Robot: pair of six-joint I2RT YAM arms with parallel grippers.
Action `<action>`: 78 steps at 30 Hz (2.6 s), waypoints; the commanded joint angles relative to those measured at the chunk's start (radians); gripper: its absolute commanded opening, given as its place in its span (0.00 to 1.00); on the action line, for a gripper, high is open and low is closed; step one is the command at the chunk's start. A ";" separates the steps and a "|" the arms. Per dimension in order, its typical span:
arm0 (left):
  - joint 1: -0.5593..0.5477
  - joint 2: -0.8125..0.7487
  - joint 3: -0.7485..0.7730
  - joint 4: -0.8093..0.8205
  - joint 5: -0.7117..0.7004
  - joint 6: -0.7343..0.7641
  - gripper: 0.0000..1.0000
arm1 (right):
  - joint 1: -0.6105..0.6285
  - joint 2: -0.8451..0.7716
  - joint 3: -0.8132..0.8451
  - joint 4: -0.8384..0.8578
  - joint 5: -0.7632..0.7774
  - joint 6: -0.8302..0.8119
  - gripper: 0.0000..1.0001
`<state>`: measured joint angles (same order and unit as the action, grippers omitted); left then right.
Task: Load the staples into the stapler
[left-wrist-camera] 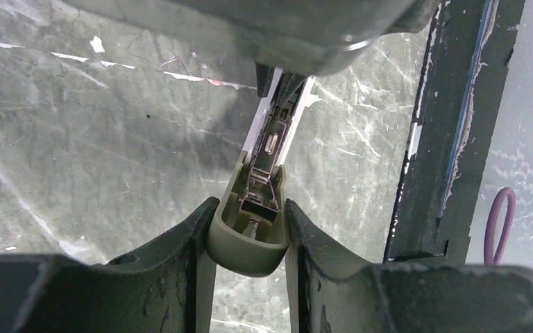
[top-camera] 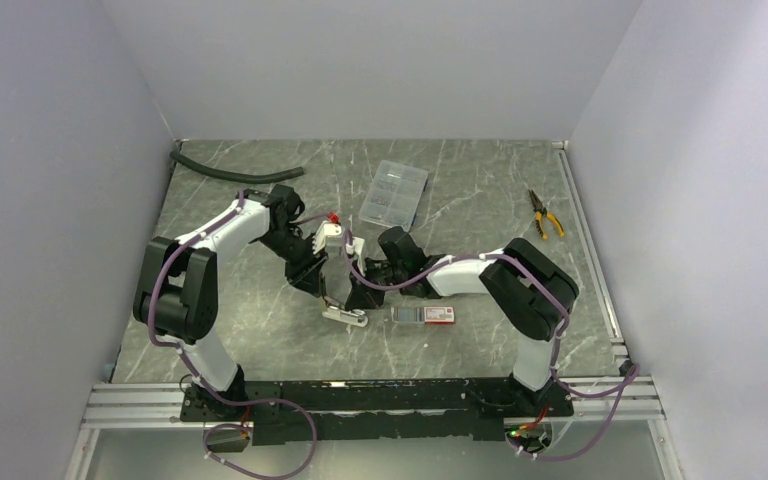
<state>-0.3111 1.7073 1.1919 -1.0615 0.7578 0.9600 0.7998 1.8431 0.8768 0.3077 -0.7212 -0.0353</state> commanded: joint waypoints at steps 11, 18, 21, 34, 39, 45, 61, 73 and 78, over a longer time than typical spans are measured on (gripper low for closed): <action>-0.006 0.032 0.044 -0.077 0.032 0.000 0.03 | -0.063 -0.056 0.049 0.021 0.030 -0.092 0.15; -0.006 0.050 0.060 -0.087 0.032 -0.011 0.03 | -0.082 -0.058 0.047 0.030 0.032 -0.091 0.15; -0.007 0.051 0.062 -0.086 0.032 -0.011 0.03 | -0.092 -0.057 0.049 0.028 0.031 -0.089 0.14; 0.001 -0.084 0.012 0.028 -0.050 -0.066 0.03 | -0.245 -0.095 0.141 -0.227 -0.145 -0.204 0.27; 0.004 -0.171 -0.033 0.103 -0.095 -0.067 0.03 | -0.283 -0.134 0.169 -0.387 -0.161 -0.319 0.29; 0.033 -0.255 -0.075 0.156 -0.114 -0.034 0.03 | -0.316 -0.171 0.197 -0.513 -0.129 -0.370 0.29; 0.163 -0.247 -0.097 0.285 -0.207 -0.037 0.03 | -0.368 -0.233 0.202 -0.591 -0.051 -0.388 0.29; 0.205 -0.185 -0.124 0.325 -0.186 -0.049 0.11 | -0.375 -0.270 0.192 -0.630 -0.017 -0.411 0.33; 0.214 -0.197 -0.155 0.345 -0.171 -0.035 0.22 | -0.375 -0.292 0.175 -0.635 0.003 -0.413 0.33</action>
<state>-0.1062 1.5166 1.0592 -0.7536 0.5457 0.9142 0.4305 1.5990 1.0611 -0.3218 -0.7345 -0.4267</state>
